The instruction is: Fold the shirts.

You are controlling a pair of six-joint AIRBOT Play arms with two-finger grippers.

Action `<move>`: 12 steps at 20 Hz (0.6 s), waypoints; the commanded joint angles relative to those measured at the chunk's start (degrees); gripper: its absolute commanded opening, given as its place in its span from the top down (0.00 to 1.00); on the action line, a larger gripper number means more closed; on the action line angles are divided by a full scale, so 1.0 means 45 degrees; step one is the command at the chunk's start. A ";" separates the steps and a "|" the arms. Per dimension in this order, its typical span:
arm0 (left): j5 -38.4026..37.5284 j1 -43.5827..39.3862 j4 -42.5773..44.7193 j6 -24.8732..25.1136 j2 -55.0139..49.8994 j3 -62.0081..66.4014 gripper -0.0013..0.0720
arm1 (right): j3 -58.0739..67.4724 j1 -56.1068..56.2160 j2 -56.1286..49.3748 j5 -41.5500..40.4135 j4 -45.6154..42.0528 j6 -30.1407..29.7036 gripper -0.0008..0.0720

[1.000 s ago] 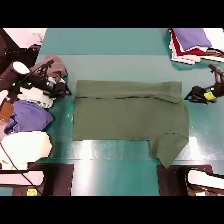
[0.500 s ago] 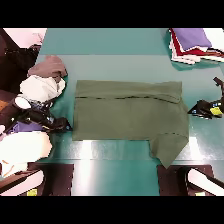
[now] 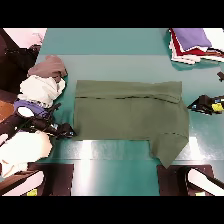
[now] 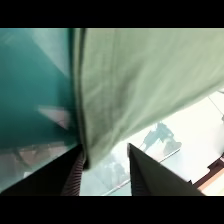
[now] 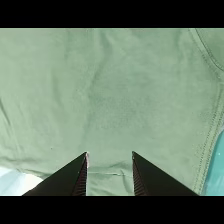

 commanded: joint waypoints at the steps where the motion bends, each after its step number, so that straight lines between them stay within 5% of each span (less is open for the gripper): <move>1: 0.0831 -0.1064 -0.0092 -0.0112 0.0015 -0.0131 0.50 | 0.0029 -0.0010 0.0015 0.0121 0.0029 0.0005 0.56; 3: 0.1253 -0.1617 -0.0078 -0.0355 0.0015 0.0005 0.95 | 0.0019 -0.0010 0.0015 0.0544 -0.0690 0.0063 0.56; 7: 0.0986 -0.1622 -0.0024 -0.0393 0.0015 0.1156 0.95 | -0.0899 -0.0010 0.0384 0.1345 -0.3439 0.0515 0.55; 9: 0.0899 -0.1622 -0.0029 -0.0393 0.0015 0.1739 0.95 | -0.2084 -0.0053 0.0777 0.1443 -0.4308 0.0670 0.24; 12: 0.0937 -0.1622 -0.0049 -0.0389 0.0015 0.2157 0.95 | -0.3993 -0.0690 0.1209 0.1511 -0.4129 0.0758 0.21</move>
